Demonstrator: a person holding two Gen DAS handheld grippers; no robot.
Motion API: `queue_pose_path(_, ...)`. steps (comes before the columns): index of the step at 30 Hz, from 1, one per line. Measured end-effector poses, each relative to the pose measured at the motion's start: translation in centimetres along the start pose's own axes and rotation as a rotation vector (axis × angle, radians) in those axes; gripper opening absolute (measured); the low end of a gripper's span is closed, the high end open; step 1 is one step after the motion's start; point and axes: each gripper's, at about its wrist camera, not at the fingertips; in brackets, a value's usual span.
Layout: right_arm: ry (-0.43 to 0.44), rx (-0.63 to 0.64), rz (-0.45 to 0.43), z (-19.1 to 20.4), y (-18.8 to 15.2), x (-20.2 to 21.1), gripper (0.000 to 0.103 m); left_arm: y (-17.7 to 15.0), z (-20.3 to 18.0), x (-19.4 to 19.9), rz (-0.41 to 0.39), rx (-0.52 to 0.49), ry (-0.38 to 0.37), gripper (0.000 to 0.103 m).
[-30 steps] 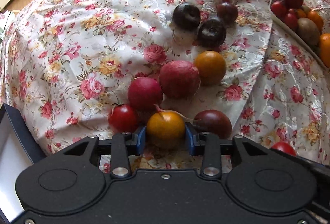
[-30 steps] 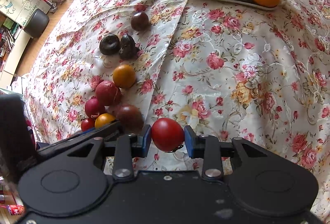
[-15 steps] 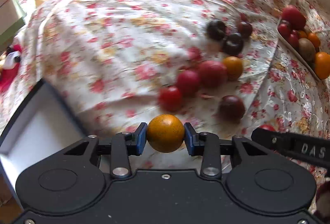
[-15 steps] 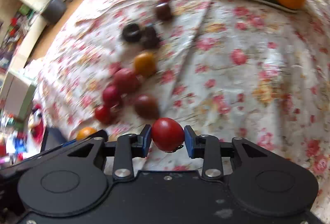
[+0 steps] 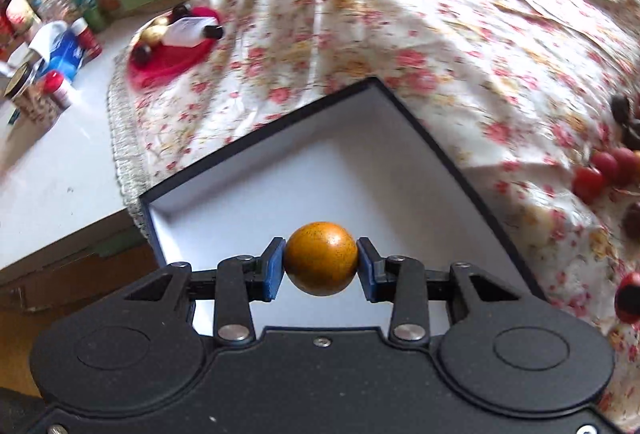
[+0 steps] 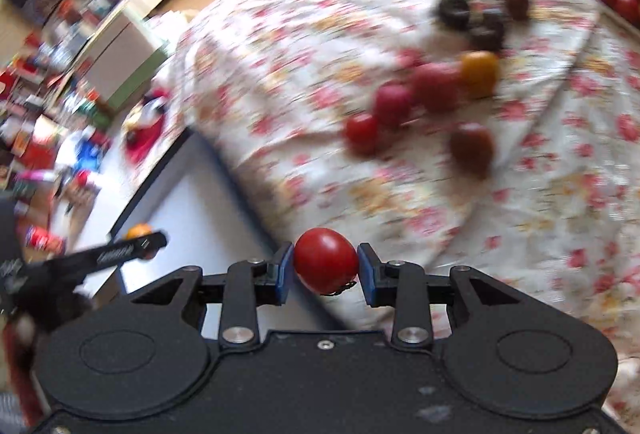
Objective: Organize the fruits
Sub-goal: 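Carry both tomatoes over the white box and open both tools to drop them, then withdraw both open tools from the box back toward the fruits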
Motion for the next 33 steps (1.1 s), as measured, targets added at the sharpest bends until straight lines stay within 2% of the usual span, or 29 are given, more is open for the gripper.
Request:
queue_pose_path(3, 0.036, 0.052, 0.04, 2.0, -0.5, -1.5, 0.036, 0.0, 1.2, -0.6, 0.004, 0.017, -0.019, 0.047)
queue_pose_path(7, -0.005, 0.141, 0.062, 4.5, -1.8, -3.5, 0.036, -0.4, 1.8, -1.1, 0.016, 0.019, -0.049, 0.047)
queue_pose_path(11, -0.038, 0.191, 0.078, 5.6, -2.8, -4.6, 0.036, -1.0, 1.6, -1.1, 0.0, -0.013, -0.008, 0.047)
queue_pose_path(15, -0.066, 0.232, 0.049, 6.7, -3.7, -4.6, 0.036, -1.3, 1.0, -0.8, -0.009, -0.038, 0.002, 0.047)
queue_pose_path(19, -0.059, 0.232, 0.029, 6.6, -3.6, -4.4, 0.037, -1.8, 0.1, 0.1, -0.063, -0.073, 0.046, 0.047)
queue_pose_path(21, -0.042, 0.224, 0.028, 6.4, -3.5, -4.3, 0.037, -1.9, -0.2, 0.5, -0.079, -0.084, 0.044, 0.047)
queue_pose_path(28, -0.03, 0.222, -0.013, 6.3, -3.4, -3.3, 0.037, -2.0, -0.7, 0.3, -0.061, -0.095, 0.031, 0.048)
queue_pose_path(33, -0.038, 0.212, -0.006, 6.1, -3.3, -3.4, 0.037, -2.1, -0.7, 0.0, -0.045, -0.09, 0.027, 0.048)
Point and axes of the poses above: each gripper's, at about its wrist camera, not at the fingertips, and x roughly against the way its jaws point, z to its left, y to its top, and after that the axes turned 2 degrees about -y, right-handed
